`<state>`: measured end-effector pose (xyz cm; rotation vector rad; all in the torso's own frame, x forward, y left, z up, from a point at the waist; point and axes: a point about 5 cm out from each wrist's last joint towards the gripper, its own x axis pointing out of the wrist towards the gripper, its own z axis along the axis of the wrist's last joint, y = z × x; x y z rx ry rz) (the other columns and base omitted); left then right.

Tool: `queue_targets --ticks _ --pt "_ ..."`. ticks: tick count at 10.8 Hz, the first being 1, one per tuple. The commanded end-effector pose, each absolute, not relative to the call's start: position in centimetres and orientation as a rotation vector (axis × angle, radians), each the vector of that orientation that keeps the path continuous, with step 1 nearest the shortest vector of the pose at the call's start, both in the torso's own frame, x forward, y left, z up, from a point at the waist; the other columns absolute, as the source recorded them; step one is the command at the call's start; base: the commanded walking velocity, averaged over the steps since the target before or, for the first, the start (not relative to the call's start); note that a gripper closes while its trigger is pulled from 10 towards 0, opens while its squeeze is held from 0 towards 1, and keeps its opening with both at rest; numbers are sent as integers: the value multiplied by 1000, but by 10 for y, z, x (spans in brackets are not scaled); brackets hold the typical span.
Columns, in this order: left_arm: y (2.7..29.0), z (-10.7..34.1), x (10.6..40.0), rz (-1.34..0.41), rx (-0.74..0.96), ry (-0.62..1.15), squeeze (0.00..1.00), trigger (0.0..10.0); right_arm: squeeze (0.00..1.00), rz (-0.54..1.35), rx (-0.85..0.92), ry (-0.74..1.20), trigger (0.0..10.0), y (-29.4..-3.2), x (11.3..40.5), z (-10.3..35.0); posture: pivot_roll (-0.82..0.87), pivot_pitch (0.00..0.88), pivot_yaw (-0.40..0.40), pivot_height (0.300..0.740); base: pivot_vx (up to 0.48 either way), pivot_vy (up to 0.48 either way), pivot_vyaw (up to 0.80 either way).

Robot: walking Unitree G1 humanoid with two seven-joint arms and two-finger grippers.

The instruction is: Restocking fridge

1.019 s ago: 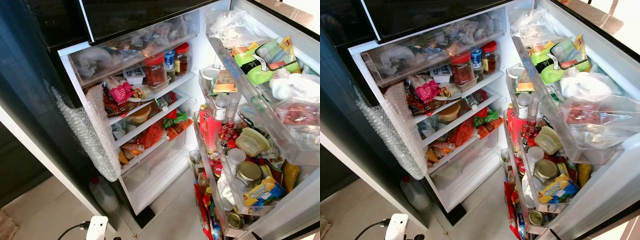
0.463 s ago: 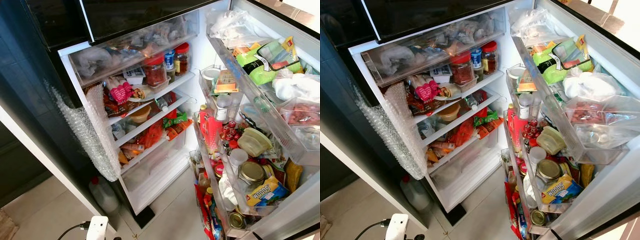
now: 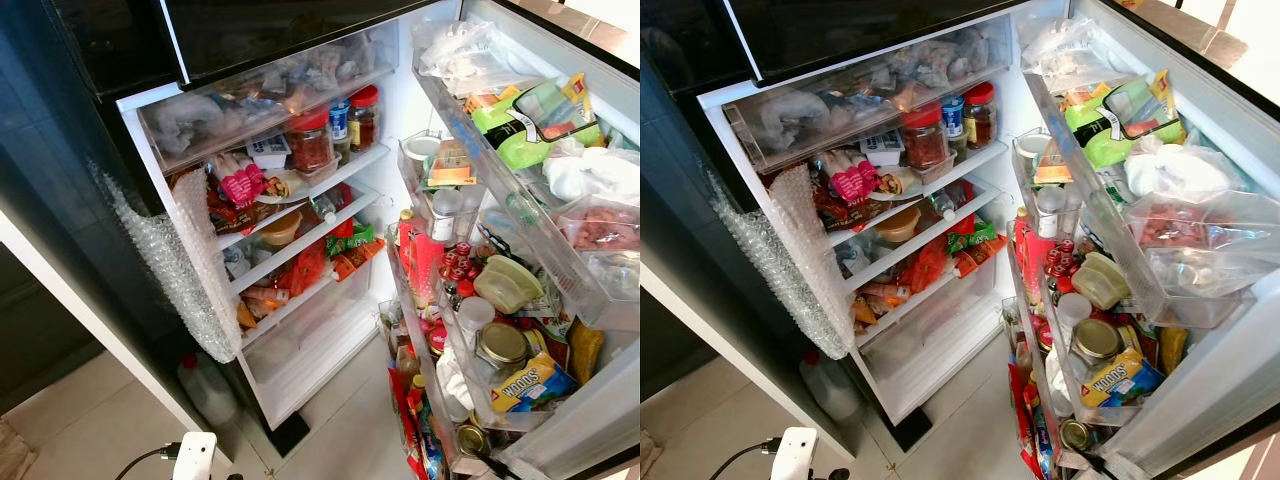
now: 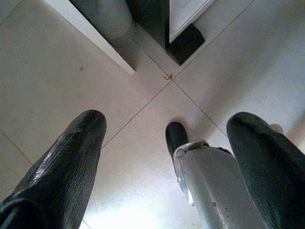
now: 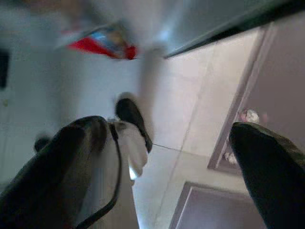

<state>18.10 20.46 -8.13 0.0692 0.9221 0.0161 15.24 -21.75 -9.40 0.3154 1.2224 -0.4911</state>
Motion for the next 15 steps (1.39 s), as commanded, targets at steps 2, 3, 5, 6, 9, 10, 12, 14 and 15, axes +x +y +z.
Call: queue_targets --ticks 2,3,5,6,9,10,12,14,15 --pt "207 -82 179 15 85 930 0 10000 0 -274 204 1215 10000 -219 157 -92 -116 9 27 740 0 0 0" --pt "207 -82 179 15 85 931 0 10000 0 -33 59 1232 10000 -219 162 -89 -112 13 28 740 0 0 0" --pt "207 -82 179 13 84 931 0 10000 0 179 -98 1258 10000 -218 165 -87 -116 17 26 740 0 0 0" --pt "207 -82 179 14 84 931 0 10000 0 223 -214 1230 10000 -221 170 -84 -115 19 26 740 0 0 0" --pt "207 -82 179 16 82 932 0 10000 0 -229 184 1081 10000 -224 165 -88 -111 20 26 740 0 0 0" --pt "207 -82 179 16 82 932 0 10000 0 -356 306 1064 10000 -222 161 -90 -113 20 28 740 0 0 0" --pt "207 -82 179 16 83 932 0 10000 0 -336 324 1071 10000 -220 161 -90 -110 20 28 740 0 0 0" --pt "207 -82 179 15 84 934 0 10000 0 -344 325 1073 10000 -220 160 -91 -109 19 30 740 0 0 0" --pt "207 -82 179 15 83 934 0 10000 0 -348 337 1067 10000 -219 161 -90 -109 17 28 740 0 0 0"
